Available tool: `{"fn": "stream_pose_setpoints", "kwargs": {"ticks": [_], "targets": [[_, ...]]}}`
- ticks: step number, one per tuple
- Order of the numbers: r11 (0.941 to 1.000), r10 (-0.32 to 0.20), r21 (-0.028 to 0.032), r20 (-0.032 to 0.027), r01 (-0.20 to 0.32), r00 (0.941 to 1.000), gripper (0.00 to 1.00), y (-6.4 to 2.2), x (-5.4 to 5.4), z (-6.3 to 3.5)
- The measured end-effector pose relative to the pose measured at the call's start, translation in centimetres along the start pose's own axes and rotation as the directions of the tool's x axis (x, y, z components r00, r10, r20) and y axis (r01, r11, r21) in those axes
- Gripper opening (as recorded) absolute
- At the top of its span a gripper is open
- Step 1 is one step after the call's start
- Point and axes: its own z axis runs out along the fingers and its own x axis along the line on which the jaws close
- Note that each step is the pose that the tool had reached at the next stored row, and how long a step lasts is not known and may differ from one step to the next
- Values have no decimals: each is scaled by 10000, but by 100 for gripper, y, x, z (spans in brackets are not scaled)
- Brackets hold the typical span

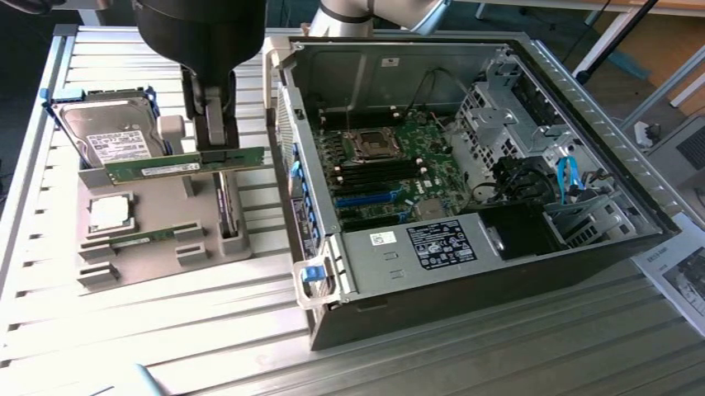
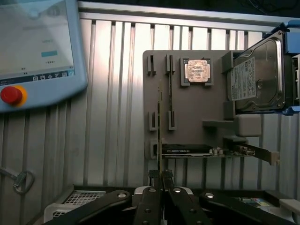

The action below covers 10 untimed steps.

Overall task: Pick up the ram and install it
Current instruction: 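Pick up the ram and move it above insertion slot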

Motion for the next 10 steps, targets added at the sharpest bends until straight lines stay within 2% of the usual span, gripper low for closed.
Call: {"fn": "stream_pose_setpoints", "kwargs": {"ticks": [2,6,10], "targets": [[10000,-4,32,-1,4,10000,12,2,0,-2],[10000,-4,34,0,4,10000,12,-6,0,-3],[10000,-5,35,0,5,10000,12,-78,3,-7]]}}
